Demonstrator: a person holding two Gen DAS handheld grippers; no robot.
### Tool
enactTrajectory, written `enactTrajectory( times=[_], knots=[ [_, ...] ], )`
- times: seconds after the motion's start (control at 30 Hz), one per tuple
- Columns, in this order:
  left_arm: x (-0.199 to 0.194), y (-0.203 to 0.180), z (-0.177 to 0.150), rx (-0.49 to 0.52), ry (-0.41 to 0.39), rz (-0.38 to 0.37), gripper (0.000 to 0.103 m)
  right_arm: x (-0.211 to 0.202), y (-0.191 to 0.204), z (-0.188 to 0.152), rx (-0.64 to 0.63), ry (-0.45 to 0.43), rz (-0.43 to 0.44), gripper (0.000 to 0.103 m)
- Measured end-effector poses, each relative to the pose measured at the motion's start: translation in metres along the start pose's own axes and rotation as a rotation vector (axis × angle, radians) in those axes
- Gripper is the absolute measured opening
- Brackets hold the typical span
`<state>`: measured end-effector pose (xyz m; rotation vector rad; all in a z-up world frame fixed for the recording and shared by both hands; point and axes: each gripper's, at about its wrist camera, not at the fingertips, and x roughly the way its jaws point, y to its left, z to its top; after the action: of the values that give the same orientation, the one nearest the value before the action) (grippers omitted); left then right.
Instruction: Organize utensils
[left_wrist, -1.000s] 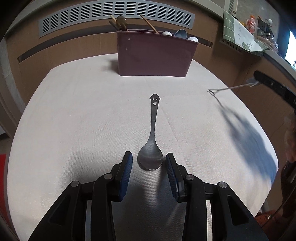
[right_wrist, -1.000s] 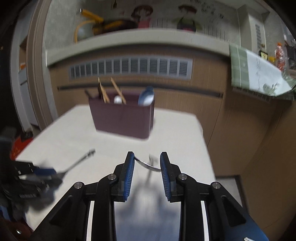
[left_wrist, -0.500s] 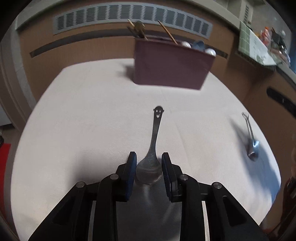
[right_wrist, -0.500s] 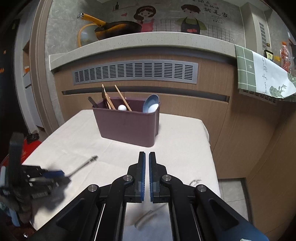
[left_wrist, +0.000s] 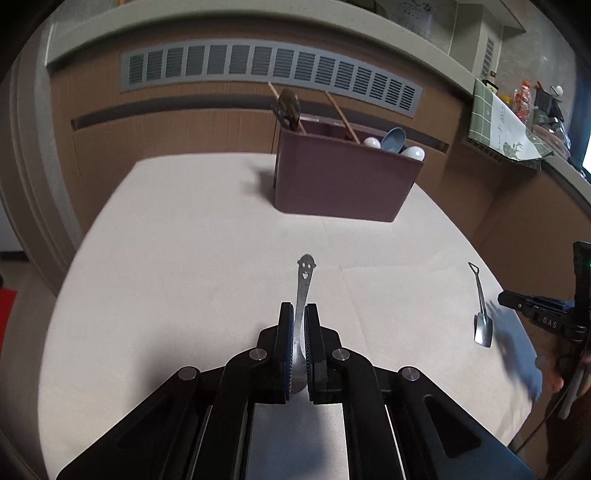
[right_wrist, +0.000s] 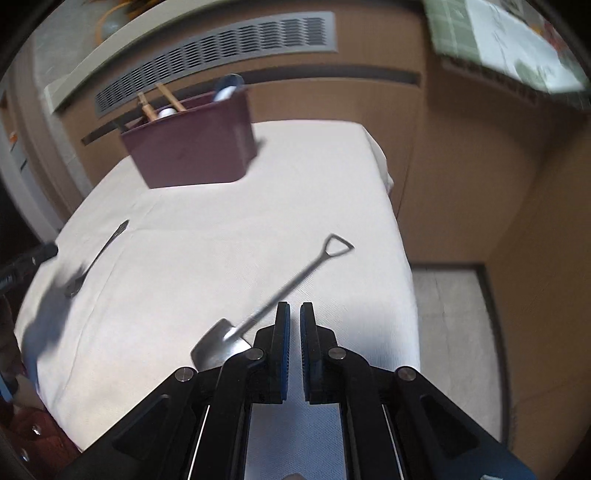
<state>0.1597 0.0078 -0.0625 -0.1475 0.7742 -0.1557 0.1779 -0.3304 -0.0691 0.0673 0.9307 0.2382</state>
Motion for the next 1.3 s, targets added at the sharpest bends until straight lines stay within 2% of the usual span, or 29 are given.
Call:
enactTrajectory(
  times=[0.1,0.17,0.3,0.43,0.5,0.57,0.6,0.63,0.73,0.8,1.0,1.13,1.23,1.3],
  knots=[
    [0.007,0.001,-0.001,-0.029,0.024,-0.022,0.007,0.013,-0.006,0.009,0.127,0.019,0.070,0.010],
    [0.009,-0.002,-0.003,-0.022,0.030,-0.033,0.008,0.032,-0.004,0.014,0.189,0.091,0.088,0.015],
    [0.010,-0.003,-0.006,-0.010,0.042,-0.046,0.021,0.041,0.007,0.020,0.214,0.071,0.052,0.020],
    [0.014,0.000,-0.006,-0.026,0.041,-0.052,0.025,0.052,0.019,0.028,0.171,0.021,-0.009,0.020],
    [0.016,0.001,-0.006,-0.025,0.045,-0.051,0.025,0.057,0.030,0.029,0.087,0.005,-0.063,0.019],
    [0.017,0.000,-0.006,-0.018,0.051,-0.048,0.026,0.059,0.047,0.028,-0.061,0.016,-0.155,0.012],
    [0.018,0.000,-0.006,-0.012,0.058,-0.048,0.026,0.059,0.051,0.027,-0.098,0.016,-0.167,0.010],
    [0.021,-0.001,-0.006,-0.002,0.071,-0.051,0.026,0.057,0.053,0.025,-0.107,0.016,-0.154,0.007],
    [0.026,-0.005,-0.007,0.028,0.107,-0.064,0.026,0.046,0.053,0.022,-0.061,0.029,0.041,0.005],
    [0.028,-0.008,-0.008,0.048,0.123,-0.067,0.026,0.036,0.055,0.020,-0.039,0.007,0.107,0.005],
    [0.022,-0.013,-0.018,0.113,0.133,-0.034,0.026,0.010,0.065,0.017,-0.077,-0.057,0.169,0.005],
    [0.013,-0.010,-0.025,0.146,0.131,-0.029,0.026,0.002,0.069,0.013,-0.097,-0.081,0.169,0.005],
    [0.008,-0.007,-0.032,0.156,0.114,0.005,0.026,0.005,0.070,0.014,-0.094,-0.081,0.166,0.005],
    [0.007,-0.006,-0.036,0.150,0.098,0.029,0.033,0.008,0.069,0.012,-0.087,-0.073,0.171,0.005]
  ],
)
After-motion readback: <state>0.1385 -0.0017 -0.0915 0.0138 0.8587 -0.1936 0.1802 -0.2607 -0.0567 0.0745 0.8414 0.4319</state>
